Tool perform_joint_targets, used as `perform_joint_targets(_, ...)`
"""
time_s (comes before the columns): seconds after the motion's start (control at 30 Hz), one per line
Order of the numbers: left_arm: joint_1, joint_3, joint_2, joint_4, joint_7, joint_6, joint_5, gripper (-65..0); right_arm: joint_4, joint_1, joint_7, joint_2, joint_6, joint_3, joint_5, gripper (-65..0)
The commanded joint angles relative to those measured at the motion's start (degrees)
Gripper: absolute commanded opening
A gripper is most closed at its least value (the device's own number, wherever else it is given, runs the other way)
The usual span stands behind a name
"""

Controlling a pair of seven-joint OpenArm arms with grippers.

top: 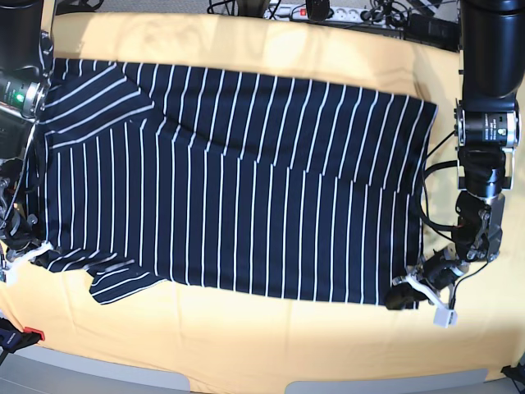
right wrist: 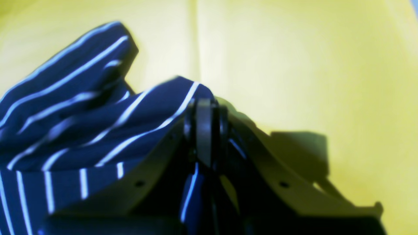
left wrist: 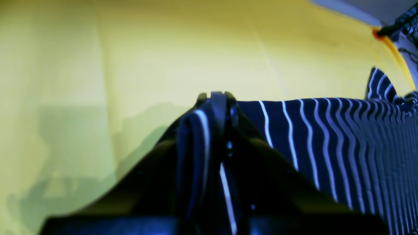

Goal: Fold the T-shirt properly
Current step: 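Grasp the hem corners with both grippers and lift them, then fold the hem over toward the collar with both grippers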

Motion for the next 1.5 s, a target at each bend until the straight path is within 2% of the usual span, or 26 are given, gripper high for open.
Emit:
perform_joint_targets(0.0, -2.8, -0.3, -0.5, 0.8, -3.0, 0.0, -0.3, -65.0, 0.8, 2.0, 1.9, 1.6, -0.6, 0.2, 0.5, -65.0)
perform_joint_targets(0.13, -3.9, -0.3, 0.6, 0.8, -3.3, -0.1, 0.6, -65.0, 0.8, 2.1, 2.2, 1.9, 0.2, 0.2, 0.5, -65.0)
perform_joint_targets(0.23, -3.9, -0.3, 1.4, 0.8, -1.8, -2.0, 0.4, -65.0, 0.8, 2.1, 1.8, 2.4, 4.4, 0.2, 0.9, -65.0)
perform_joint_targets(0.3, -3.9, -0.3, 1.5, 0.8, 0.7, -2.0, -0.3, -65.0, 0.8, 2.1, 0.9, 2.9, 8.0, 0.2, 1.4, -65.0)
perform_joint_targets(0.4, -4.0, -0.3, 1.3, 1.0, 5.8, -2.0, -4.7, -65.0, 0.8, 1.9, -1.2, 4.0, 12.7, 0.2, 5.4, -65.0)
perform_joint_targets(0.43, -4.0, -0.3, 1.2, 1.0, 7.2, -2.0, -5.9, -65.0, 0.8, 1.9, -2.5, 4.3, 13.1, 0.2, 7.2, -65.0)
perform_joint_targets(0.53, -3.9, -0.3, 0.9, 1.0, 11.4, -2.0, -8.3, -65.0, 0.9, 1.9, -7.0, 4.9, 13.1, 0.2, 12.2, -65.0)
perform_joint_targets(0.6, -3.9, -0.3, 0.9, 1.0, 14.3, -2.0, -10.4, -65.0, 0.9, 1.9, -9.0, 5.1, 13.1, 0.2, 13.2, -65.0)
perform_joint_targets(0.77, -3.8, -0.3, 0.9, 3.4, 23.8, -2.0, -17.8, -65.0, 0.9, 1.7, -9.8, 6.1, 13.1, 0.2, 13.9, -65.0)
perform_joint_targets(0.97, -0.9, -0.3, 0.2, 15.4, 30.1, -2.0, -18.4, -65.0, 0.9, 1.6, -16.0, 8.3, 13.1, 0.2, 20.4, -65.0)
perform_joint_targets(1.13, 4.2, -0.3, -0.9, 23.8, 31.3, -2.0, -18.3, -65.0, 2.9, -1.3, -19.5, 9.7, 13.1, 0.2, 22.2, -65.0)
perform_joint_targets(1.27, 8.3, -0.3, -2.3, 27.9, 31.1, -2.0, -18.4, -65.0, 10.5, -7.0, -19.8, 10.7, 13.1, 0.2, 22.4, -65.0)
perform_joint_targets(1.47, 13.5, -0.3, -7.9, 35.4, 31.1, -2.0, -21.4, -65.0, 21.9, -16.4, -19.1, 12.1, 13.1, 0.2, 22.4, -65.0)
